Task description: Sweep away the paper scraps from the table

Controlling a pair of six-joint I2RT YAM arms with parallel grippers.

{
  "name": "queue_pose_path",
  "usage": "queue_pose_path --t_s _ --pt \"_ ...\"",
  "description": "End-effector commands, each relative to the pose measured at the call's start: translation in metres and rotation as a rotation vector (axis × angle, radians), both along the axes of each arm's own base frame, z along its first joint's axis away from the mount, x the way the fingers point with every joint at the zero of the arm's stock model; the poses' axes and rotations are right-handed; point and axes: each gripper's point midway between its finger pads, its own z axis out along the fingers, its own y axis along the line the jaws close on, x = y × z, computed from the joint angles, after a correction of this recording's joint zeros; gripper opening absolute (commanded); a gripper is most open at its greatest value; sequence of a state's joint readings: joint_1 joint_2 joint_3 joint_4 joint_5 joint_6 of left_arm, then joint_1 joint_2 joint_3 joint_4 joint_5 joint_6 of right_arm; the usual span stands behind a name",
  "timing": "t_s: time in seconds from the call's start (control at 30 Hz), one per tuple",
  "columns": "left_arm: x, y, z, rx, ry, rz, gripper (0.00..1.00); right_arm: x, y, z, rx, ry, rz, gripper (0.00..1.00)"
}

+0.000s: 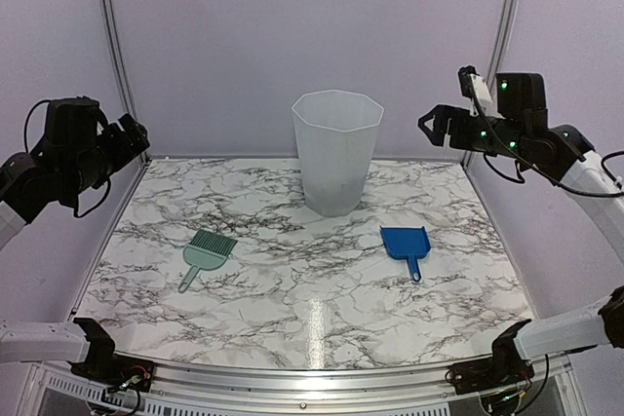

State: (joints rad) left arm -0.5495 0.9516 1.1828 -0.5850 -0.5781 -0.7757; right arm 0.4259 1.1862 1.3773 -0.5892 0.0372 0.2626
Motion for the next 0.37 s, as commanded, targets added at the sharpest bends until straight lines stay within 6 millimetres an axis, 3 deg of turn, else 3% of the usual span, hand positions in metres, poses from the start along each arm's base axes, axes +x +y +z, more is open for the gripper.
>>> queue_pose_path --t_s 0.0,0.33 --pt "0.0 0.012 0.027 0.192 -0.06 -0.01 0.99 -0.01 -0.012 0.047 0.03 -0.147 -0.021 0.99" --pt "-0.001 0.009 0.03 0.185 -0.089 -0.036 0.99 -0.022 -0.014 0.054 0.05 -0.185 -0.007 0.99"
